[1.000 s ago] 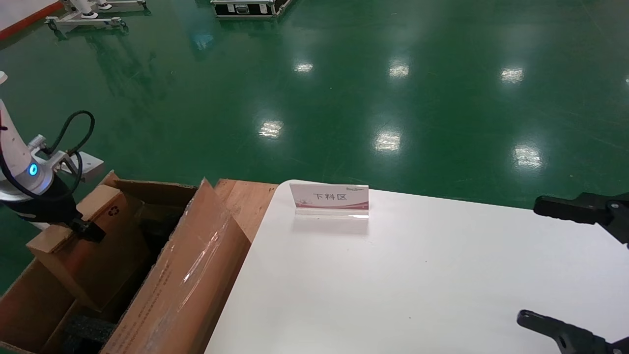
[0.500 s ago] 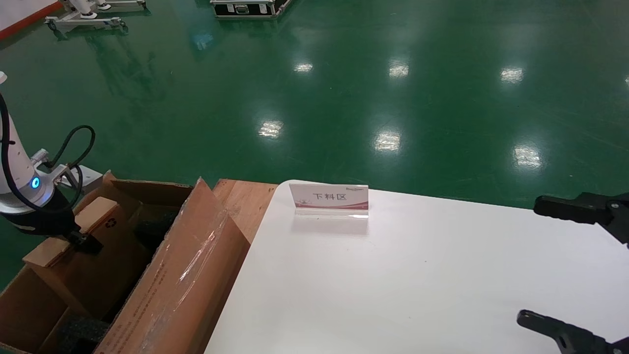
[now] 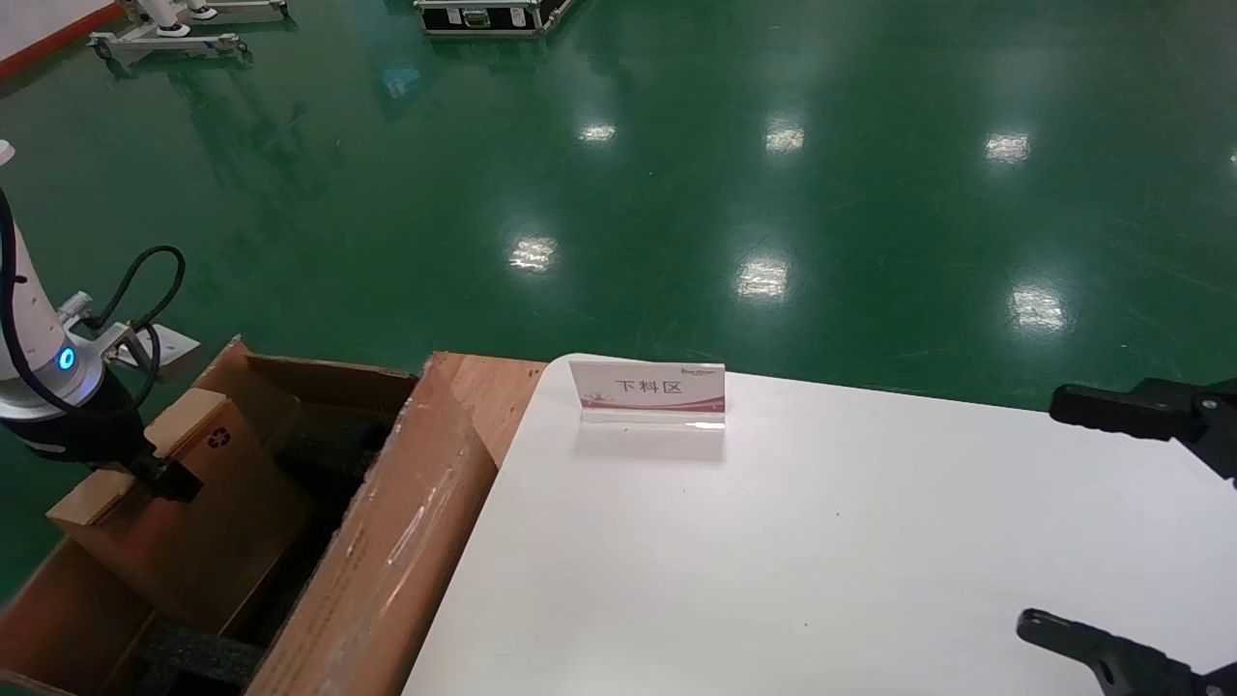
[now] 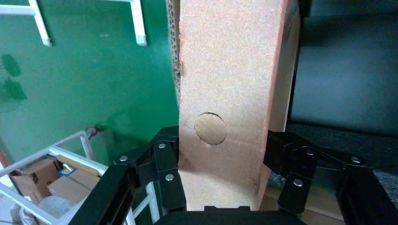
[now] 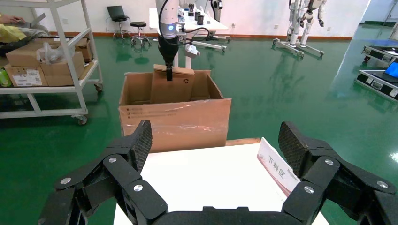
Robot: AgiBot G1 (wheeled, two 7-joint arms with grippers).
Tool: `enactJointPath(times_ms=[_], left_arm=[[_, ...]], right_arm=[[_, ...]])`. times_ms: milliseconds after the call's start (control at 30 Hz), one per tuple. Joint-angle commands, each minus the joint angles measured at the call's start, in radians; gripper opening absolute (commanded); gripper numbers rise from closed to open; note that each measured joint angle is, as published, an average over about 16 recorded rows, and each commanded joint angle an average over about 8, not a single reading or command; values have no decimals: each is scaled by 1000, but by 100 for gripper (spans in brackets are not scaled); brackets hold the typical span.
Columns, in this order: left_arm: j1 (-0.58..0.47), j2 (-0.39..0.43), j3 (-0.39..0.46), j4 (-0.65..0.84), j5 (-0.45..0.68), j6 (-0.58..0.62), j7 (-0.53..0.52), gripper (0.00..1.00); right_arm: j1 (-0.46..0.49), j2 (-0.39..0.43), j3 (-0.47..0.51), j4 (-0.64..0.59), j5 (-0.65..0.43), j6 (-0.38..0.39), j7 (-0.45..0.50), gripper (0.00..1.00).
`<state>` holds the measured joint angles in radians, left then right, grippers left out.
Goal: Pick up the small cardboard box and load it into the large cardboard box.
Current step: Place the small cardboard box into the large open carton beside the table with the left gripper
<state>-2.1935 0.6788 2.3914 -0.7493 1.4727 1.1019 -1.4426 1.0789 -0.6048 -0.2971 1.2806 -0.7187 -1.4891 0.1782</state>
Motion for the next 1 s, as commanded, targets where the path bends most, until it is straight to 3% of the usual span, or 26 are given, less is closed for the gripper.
enactJointPath(times_ms=[33,700,1000], left_arm=[[-1,0,0,-1,0,0,0,100],[-6,3,-1,-8,4,-1,5,100],[-103,-6,-36,-131,20,-58,53,100]], right_arm=[[0,0,0,0,0,0,0,100],[0,0,0,0,0,0,0,100],[0,0,0,-1,0,0,0,100]])
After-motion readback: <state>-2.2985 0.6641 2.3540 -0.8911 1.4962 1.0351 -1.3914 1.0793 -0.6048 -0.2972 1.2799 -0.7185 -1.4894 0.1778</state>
